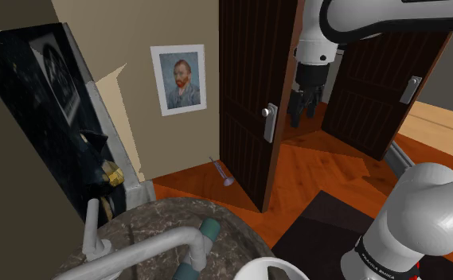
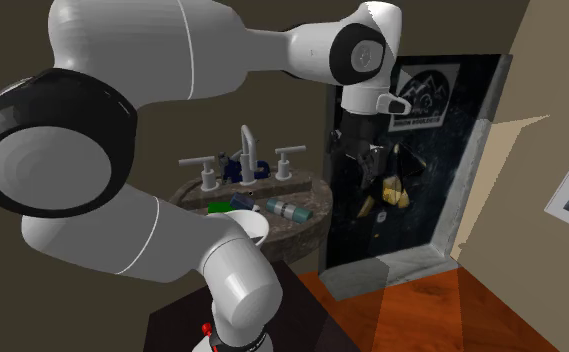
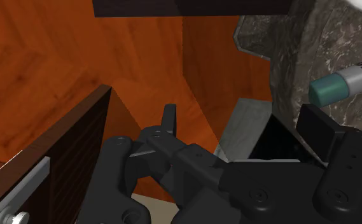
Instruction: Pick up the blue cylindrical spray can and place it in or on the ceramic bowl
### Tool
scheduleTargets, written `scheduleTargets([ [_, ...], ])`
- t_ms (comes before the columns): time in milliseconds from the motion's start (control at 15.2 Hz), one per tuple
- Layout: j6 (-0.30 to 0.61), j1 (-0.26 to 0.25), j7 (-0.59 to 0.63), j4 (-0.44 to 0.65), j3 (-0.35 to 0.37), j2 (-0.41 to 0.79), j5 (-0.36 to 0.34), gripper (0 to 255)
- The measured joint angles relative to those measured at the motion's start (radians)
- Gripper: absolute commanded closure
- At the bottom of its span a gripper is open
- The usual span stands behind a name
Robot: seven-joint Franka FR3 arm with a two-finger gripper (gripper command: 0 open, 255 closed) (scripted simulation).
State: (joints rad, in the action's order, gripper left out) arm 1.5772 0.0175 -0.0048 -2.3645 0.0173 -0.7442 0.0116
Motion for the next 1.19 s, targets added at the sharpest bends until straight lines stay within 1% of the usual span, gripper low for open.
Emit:
scheduleTargets([
  [132,0.007,0.001,0.016,-0.013,0.008,-0.006,0.006,0],
  [396,0.067,-0.002,0.154,-0.101,0.085,-0.040,0.065,0],
  [858,0.223,-0.021,0.436,-0.234,0.263,-0.035,0.199,0],
  [924,0.259,-0.020,0.475,-0.240,0.292,-0.008,0.216,0],
  [1188,0.352,-0.031,0.640,-0.274,0.402,0.033,0.289,0],
])
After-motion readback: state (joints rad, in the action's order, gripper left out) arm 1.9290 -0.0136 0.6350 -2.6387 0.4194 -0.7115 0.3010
